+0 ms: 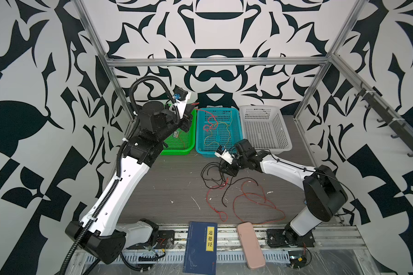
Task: Untangle and sort cables by color
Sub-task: Untie the cable.
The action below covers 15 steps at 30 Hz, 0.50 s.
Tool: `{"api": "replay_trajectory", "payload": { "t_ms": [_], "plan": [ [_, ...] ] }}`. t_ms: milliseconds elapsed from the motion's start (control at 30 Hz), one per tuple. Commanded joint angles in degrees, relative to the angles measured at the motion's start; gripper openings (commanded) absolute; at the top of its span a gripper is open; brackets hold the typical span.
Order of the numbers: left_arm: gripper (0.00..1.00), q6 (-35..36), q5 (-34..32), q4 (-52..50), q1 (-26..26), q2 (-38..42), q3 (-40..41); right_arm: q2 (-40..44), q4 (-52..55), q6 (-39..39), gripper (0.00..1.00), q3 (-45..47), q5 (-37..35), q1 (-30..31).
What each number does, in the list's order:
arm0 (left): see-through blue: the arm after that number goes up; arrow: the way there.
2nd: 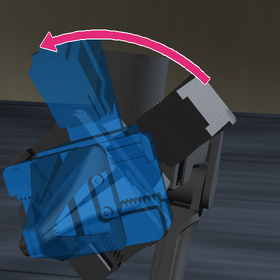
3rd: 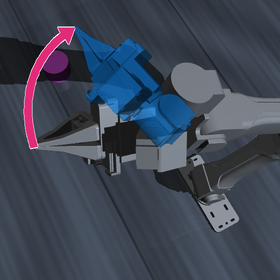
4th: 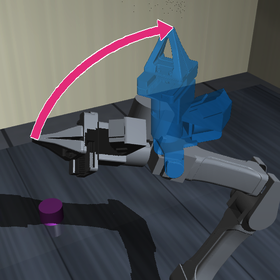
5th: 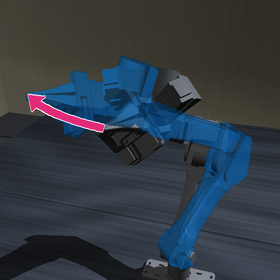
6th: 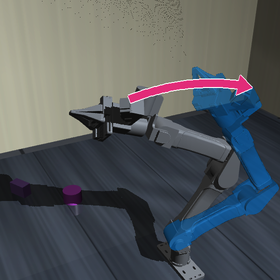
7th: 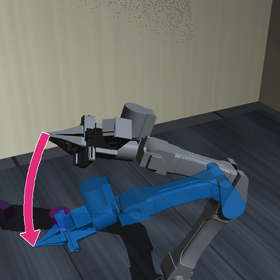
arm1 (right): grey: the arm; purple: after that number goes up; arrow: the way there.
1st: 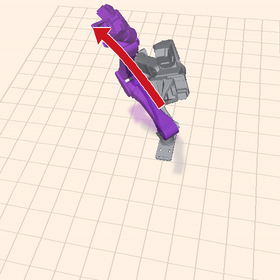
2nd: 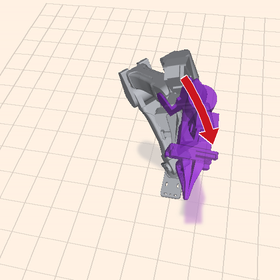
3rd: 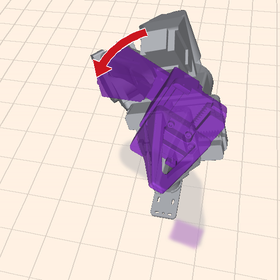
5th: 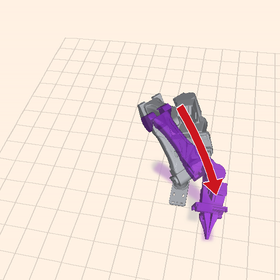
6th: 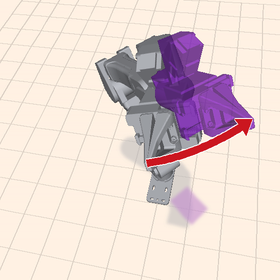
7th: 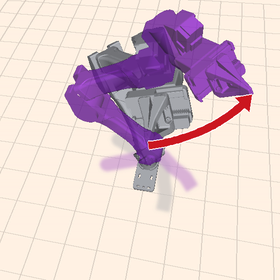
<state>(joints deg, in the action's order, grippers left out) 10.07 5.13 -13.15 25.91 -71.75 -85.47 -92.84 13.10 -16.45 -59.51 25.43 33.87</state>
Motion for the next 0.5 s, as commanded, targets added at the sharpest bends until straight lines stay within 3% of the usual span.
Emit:
{"api": "replay_trajectory", "payload": {
  "t_ms": [0,267,467],
  "plan": [
    [0.00,0.04,-1.08,0.68,-0.40,0.07,0.53,5.03,-1.26,1.44,0.37,0.01,0.06,-0.28],
    [0.00,0.74,-3.51,0.75,-2.55,-0.77,0.12,15.36,-3.45,6.41,0.37,1.93,-0.56,-1.45],
    [0.00,-0.64,-4.14,2.23,-10.24,-5.30,-0.49,20.83,-0.91,7.83,0.37,2.25,-1.07,-1.52]
  ]
}}
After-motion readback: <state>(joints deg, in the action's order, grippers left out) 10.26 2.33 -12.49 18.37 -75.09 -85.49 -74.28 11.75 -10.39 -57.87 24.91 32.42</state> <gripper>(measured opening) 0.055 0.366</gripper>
